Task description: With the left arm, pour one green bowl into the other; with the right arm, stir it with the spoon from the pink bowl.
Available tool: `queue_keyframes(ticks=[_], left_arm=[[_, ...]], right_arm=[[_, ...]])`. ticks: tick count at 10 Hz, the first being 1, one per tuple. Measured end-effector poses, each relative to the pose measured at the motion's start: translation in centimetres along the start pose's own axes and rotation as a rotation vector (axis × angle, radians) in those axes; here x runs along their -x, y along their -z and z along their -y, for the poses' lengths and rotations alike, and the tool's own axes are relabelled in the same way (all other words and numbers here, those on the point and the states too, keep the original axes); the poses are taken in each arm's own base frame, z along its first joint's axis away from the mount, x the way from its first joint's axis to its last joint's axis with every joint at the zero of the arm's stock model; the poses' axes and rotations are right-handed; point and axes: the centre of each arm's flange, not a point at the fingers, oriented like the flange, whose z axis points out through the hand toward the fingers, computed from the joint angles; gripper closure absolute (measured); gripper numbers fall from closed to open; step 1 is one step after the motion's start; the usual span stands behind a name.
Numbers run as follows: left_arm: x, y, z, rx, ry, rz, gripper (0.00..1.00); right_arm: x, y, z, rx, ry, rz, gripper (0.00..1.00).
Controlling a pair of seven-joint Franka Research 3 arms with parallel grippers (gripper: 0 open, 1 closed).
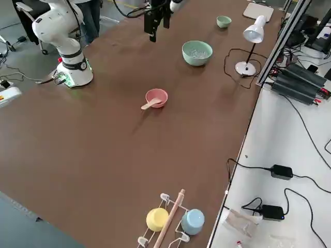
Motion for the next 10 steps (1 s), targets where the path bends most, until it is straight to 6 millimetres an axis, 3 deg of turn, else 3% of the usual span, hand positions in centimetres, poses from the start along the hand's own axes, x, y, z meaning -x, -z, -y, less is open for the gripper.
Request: queue_keyframes(ticks=[3,10], left_arm=[[0.25,0.47,-0.47,0.001,-0.009,-0.008,0.00],[0.51,0.68,-0.40,0.001,-0.008,-0.003,0.00]], right_arm=[[0.01,1.32,1.46,0.002,-0.025,-0.022,0.00],[-0.14,1.18,1.22,0.004,-0.031,-0.019,0.00]])
